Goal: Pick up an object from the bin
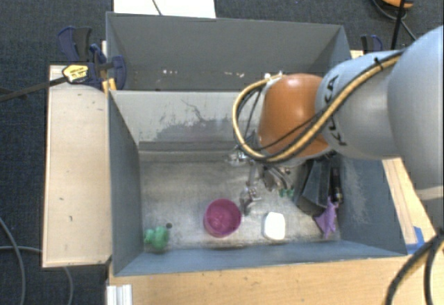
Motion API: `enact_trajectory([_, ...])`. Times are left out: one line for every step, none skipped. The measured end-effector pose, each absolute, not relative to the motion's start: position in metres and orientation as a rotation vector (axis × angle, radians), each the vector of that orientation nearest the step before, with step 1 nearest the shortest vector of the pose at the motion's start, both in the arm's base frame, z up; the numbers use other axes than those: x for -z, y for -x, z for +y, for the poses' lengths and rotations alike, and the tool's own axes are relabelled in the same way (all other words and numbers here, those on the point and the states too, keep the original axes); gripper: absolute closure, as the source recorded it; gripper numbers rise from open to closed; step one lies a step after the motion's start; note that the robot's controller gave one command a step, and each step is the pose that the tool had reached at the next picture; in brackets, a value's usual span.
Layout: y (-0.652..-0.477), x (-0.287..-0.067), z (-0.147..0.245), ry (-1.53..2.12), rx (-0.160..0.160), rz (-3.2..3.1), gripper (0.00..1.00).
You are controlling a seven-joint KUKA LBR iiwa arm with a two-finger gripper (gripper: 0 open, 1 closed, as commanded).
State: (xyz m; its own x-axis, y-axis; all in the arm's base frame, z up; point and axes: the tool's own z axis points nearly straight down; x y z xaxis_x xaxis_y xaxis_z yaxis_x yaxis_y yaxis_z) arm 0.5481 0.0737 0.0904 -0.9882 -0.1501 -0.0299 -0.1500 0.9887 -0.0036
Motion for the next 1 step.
enact_trajectory([-0.5271, -0.0824, 0.0602, 0.155, 0.003, 3.123, 0.0])
